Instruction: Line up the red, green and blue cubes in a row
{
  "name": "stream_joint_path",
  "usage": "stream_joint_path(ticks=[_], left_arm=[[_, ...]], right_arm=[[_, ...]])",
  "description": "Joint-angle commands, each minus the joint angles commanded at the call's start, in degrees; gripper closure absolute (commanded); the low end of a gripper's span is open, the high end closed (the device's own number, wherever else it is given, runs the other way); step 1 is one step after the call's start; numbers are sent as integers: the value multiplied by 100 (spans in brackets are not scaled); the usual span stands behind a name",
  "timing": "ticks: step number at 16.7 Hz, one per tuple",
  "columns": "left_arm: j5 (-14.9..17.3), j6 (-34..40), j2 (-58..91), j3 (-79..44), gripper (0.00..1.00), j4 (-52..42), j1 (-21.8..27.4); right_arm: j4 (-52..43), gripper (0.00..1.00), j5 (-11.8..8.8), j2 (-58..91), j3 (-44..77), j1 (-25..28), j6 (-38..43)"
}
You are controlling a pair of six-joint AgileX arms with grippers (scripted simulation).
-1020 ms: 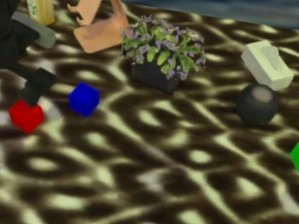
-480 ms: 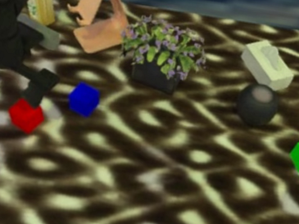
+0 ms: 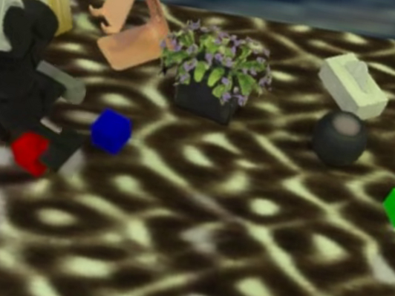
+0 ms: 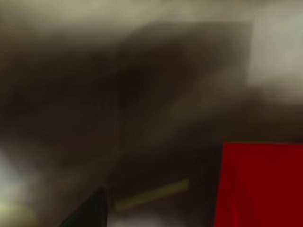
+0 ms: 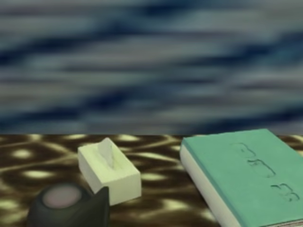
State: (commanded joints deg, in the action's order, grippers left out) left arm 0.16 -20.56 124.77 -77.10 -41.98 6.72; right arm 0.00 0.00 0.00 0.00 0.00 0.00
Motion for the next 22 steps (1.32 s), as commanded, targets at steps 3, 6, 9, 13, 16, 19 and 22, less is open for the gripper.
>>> stream_joint_path(ticks=[3,6,9,13,16,19,22], left_arm=[[1,-2,91,67,0,123,1],[1,-2,91,67,8,123,1],[1,-2,91,67,30,123,1],[1,-2,91,67,60,123,1],[1,-2,91,67,83,123,1],[1,-2,91,67,100,123,1],[1,-2,91,67,100,123,1]], right_arm=[[0,0,0,0,0,0,0],[0,0,0,0,0,0,0],[0,0,0,0,0,0,0],[0,0,0,0,0,0,0],[0,0,0,0,0,0,0],[0,0,0,0,0,0,0],[0,0,0,0,0,0,0]])
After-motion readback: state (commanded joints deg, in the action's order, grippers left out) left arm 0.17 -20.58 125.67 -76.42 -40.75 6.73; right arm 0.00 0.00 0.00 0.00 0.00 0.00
